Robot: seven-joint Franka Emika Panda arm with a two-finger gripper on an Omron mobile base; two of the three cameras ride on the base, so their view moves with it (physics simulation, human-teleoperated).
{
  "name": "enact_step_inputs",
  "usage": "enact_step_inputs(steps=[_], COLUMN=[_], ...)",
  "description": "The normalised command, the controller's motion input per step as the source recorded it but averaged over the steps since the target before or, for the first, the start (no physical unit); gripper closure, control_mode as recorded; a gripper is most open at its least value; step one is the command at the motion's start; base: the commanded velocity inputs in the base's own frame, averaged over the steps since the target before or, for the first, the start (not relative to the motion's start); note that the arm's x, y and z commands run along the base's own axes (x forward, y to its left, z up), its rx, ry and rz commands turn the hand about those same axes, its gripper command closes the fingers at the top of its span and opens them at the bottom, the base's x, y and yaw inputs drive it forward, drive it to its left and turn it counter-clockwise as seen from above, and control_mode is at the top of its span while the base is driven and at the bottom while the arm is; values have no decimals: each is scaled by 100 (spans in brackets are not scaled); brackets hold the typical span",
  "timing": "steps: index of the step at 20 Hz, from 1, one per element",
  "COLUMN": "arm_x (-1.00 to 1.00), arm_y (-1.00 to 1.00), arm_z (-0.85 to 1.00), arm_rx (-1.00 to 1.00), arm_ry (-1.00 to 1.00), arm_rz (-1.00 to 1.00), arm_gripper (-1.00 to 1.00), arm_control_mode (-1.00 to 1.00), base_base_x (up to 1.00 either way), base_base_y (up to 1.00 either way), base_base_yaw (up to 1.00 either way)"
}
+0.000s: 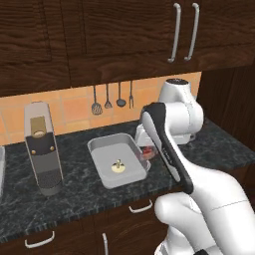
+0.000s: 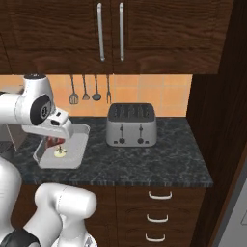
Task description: Place one mushroom and one steak in each tupperware on the nearby counter, to pack two identical lunches.
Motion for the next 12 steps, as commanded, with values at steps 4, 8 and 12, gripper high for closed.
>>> enact_step_inputs(steps=[4, 8, 12], arm_x=[100, 99, 73], arm_y=[33, 0, 9], arm_z=[-64, -57, -47], arm_rx=[0, 0, 0], arm_ry=[-12, -15, -6], arm_rz=[0, 0, 0], arm_gripper=[100, 100, 100], arm_control_mode=[-100, -100, -100], base_base_x=[0, 0, 0], base_base_y=[0, 0, 0], base_base_yaw=[0, 0, 0])
